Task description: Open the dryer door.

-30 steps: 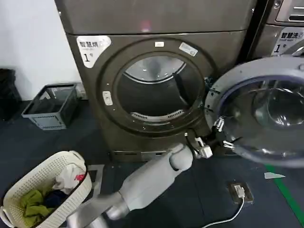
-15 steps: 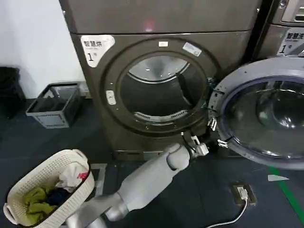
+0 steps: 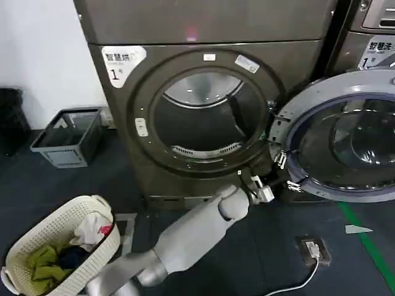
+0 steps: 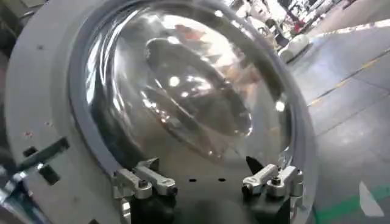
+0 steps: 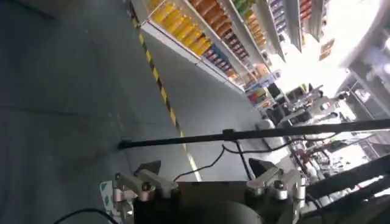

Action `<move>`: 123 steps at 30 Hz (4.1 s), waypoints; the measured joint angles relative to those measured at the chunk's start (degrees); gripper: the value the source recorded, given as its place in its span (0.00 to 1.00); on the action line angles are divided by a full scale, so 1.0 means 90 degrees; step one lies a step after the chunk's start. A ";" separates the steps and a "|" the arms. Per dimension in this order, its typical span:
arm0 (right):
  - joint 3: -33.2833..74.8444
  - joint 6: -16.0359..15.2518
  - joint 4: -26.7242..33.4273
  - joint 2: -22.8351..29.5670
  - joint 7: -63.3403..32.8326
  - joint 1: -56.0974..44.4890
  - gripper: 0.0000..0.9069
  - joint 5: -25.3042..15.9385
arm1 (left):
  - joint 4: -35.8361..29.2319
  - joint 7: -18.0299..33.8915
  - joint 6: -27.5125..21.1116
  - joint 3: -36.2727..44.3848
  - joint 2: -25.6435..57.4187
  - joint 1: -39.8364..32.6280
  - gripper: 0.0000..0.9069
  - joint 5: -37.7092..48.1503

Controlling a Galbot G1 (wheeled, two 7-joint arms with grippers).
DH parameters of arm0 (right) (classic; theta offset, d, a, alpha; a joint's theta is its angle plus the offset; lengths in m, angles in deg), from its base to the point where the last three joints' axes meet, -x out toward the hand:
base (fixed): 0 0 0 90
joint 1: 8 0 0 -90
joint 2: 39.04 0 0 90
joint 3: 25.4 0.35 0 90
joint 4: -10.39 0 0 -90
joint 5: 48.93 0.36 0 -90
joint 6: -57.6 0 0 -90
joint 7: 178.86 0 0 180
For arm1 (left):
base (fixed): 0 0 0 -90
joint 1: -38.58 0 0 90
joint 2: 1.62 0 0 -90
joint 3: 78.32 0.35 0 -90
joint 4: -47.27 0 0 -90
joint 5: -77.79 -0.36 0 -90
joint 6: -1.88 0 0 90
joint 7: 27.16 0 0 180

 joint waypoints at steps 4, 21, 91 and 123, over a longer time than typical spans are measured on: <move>0.0000 -0.0015 -0.0007 -0.0031 0.0023 0.0004 1.00 0.0008 | -0.0305 -0.0058 -0.0177 0.0130 0.0001 0.0052 1.00 0.0214; -0.0032 -0.0538 -0.0230 -0.0072 -0.0017 0.0179 1.00 -0.0048 | -0.3328 -0.0104 -0.0805 0.0423 0.1397 0.0777 1.00 0.1206; 0.0007 -0.0558 -0.0885 0.0313 0.0498 0.1119 1.00 -0.0486 | -0.4959 0.3668 -0.5699 -0.9471 0.6422 0.9147 1.00 1.1180; 0.0243 -0.0680 -0.0701 0.0504 0.0272 0.1150 1.00 -0.1326 | -0.4871 0.3876 -0.5692 -0.9321 0.6440 0.9206 1.00 1.1484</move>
